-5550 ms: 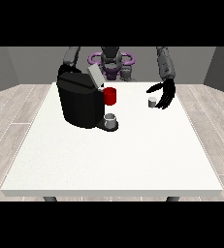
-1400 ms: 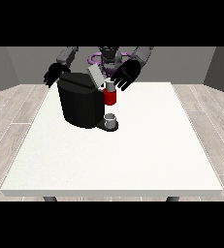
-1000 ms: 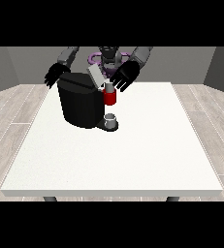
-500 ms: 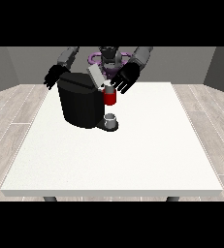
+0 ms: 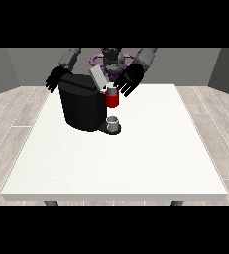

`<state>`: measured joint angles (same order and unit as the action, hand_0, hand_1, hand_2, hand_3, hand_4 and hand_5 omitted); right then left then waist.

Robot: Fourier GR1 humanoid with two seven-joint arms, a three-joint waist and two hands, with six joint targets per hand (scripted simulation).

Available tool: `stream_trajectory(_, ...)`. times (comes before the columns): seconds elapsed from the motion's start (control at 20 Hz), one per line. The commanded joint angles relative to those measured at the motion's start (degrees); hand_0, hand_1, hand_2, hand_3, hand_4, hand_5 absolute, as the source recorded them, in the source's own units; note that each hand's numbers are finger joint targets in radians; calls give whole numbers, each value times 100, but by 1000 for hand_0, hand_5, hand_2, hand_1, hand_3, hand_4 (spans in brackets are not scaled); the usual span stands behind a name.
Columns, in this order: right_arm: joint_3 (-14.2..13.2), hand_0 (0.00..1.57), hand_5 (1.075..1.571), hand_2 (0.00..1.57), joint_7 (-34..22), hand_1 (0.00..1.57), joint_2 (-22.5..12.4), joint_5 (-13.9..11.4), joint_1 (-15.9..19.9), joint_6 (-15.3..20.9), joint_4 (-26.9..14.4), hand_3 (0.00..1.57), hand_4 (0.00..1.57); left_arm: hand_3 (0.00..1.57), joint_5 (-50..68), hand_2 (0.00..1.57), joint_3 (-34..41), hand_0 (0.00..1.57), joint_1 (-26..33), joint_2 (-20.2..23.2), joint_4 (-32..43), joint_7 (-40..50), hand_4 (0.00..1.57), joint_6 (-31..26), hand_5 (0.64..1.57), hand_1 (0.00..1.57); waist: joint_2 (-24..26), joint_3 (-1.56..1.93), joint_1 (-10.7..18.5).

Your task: Insert the coffee pod into the coffee machine and close the lid

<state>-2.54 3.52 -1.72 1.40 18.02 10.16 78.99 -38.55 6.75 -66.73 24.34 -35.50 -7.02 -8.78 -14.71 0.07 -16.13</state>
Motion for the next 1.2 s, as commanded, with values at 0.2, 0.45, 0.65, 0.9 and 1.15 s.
stream_trajectory(0.2, -119, 0, 1571, 0, 112, 0, -51, 147, 109, -114, -90, 0, 335, 945, -102, 1116, 35, 1066, -134, 171, 33, -43, 380, 14, 1571, 1066, -206, -5, -17)
stream_trajectory(0.45, 59, 0, 1571, 0, 52, 0, 5, 39, -202, -94, 129, 0, 431, 952, -147, 1117, 31, 1064, 65, 257, 92, -246, 360, 4, 1571, 1064, 64, -7, -52)
stream_trajectory(0.65, -179, 0, 1571, 0, 48, 0, -184, 160, 119, -136, 76, 0, 458, 640, -336, 810, -210, 567, 101, 290, 112, -498, 235, -182, 1571, 567, -187, -6, -31)
stream_trajectory(0.9, -45, 0, 1571, 0, -25, 0, -84, -23, 169, 22, -40, 0, 447, 0, -473, 0, -277, 0, -56, 140, 119, -193, 0, -160, 1571, 0, -147, -5, -49)
stream_trajectory(1.15, -379, 0, 1571, 0, 237, 0, -120, 269, -46, -55, -289, 0, 375, 0, -476, 0, -325, 0, 164, 253, -25, -501, 0, -392, 1571, 0, 100, -5, 236)
